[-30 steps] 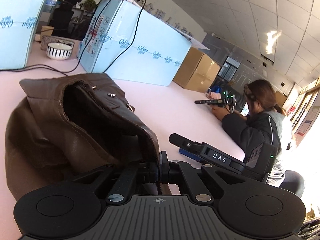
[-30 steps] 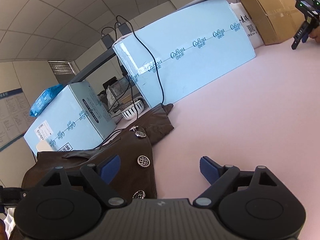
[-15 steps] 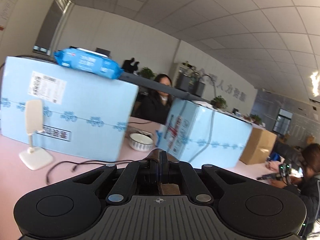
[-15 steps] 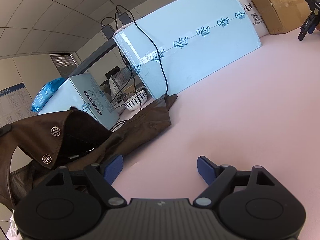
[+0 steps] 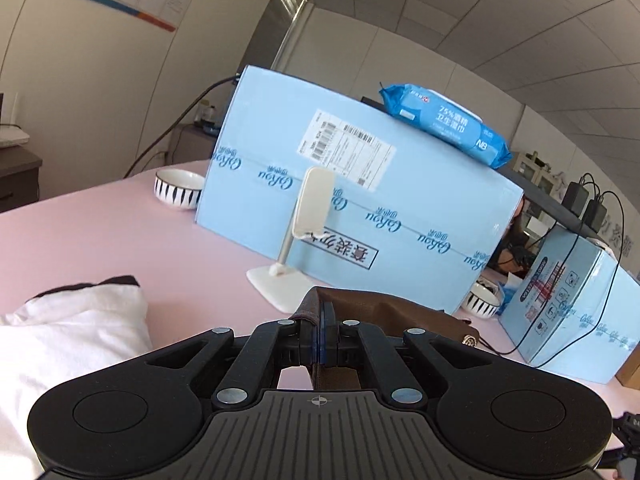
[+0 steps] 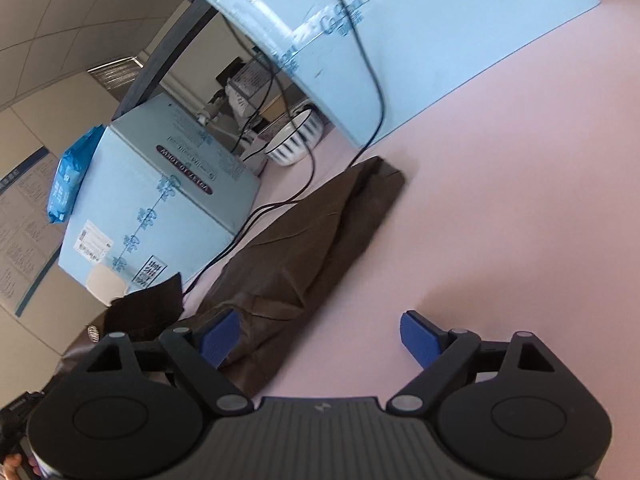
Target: Fold clothes
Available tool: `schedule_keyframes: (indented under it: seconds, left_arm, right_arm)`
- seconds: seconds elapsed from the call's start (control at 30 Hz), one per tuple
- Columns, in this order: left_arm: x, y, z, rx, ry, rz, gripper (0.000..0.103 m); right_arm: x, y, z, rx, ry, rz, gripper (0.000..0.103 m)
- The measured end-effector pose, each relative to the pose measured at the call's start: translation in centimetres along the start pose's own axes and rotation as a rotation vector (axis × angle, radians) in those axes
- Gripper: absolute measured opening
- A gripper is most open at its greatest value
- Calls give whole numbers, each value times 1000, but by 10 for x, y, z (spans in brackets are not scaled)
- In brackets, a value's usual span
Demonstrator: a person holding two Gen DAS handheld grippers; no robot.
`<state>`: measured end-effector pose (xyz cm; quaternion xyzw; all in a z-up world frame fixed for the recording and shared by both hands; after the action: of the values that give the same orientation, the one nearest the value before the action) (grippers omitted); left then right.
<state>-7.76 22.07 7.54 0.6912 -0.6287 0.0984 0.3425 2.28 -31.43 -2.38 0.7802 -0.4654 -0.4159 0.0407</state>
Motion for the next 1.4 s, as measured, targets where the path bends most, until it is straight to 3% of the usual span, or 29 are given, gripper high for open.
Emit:
schedule_keyframes:
  seconds: [0.1,0.17,0.2,0.33,0.5,0.67,0.73,0.8,0.87,0.93,1.0,1.07,1.17,1.27,1.3,1.33,1.37,1.4]
  left_arm:
    - [0,6,7,-11,-25,16,1]
    - [5,10,8,-20,-31,35,1]
    - [8,11,9,-24,-34,47,1]
    - [26,17,10,-27,-72,90,1]
    - [57,18,13,-62,-110,177,1]
    - [105,5,25,-136,-149,313,1]
    - [134,-13,33,-185,-185,360,1]
    - [159,-45,44,-268,-215,353,2]
    - [177,-83,58,-360,-218,318,2]
    - [185,-120,72,-445,-192,251,2]
    - [188,-151,84,-513,-201,184,6]
    - [186,-165,88,-556,-243,100,8]
    - [173,-160,72,-526,-213,57,8]
    - [154,-151,42,-480,-148,4,12]
    - [150,-150,35,-479,-142,-13,22]
    - [145,-151,30,-526,-135,-28,44]
    - [141,-155,28,-599,-121,-26,59]
    - [137,-160,30,-723,-93,10,72]
  right_arm:
    - [-12,-33,-6,-42,-74,-86,89]
    - [-26,-51,-11,-73,-2,14,46]
    - [-33,-59,-12,-99,48,69,15]
    - [-41,-48,-5,-50,34,32,10]
    - [-45,32,-6,73,-3,-77,10]
    - [-49,156,12,216,-25,-127,10]
    - [-50,208,21,290,-35,-143,10]
    - [-47,238,26,350,-60,-106,11]
    - [-35,241,23,357,-76,22,12]
    - [-22,242,20,361,-92,155,20]
    - [-2,221,19,307,-101,236,24]
    - [18,200,18,261,-122,263,37]
    - [32,181,15,246,-127,229,64]
    - [29,172,10,241,-61,220,76]
    - [27,171,9,236,-40,221,79]
    - [25,169,9,233,-17,221,80]
    - [25,166,10,230,-5,215,80]
    - [20,162,13,221,3,205,81]
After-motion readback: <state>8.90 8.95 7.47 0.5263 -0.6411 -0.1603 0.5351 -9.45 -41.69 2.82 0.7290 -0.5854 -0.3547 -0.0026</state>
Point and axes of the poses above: each gripper's, at about its wrist camera, not at the fingertips, and y roughly against the way its jaws point, x to its right, z to its underside, the point moved 3 cm from there along -y, roughly the way its jaws point, and after that the axes turned 14 degrees about y, right-handed, at the moved point
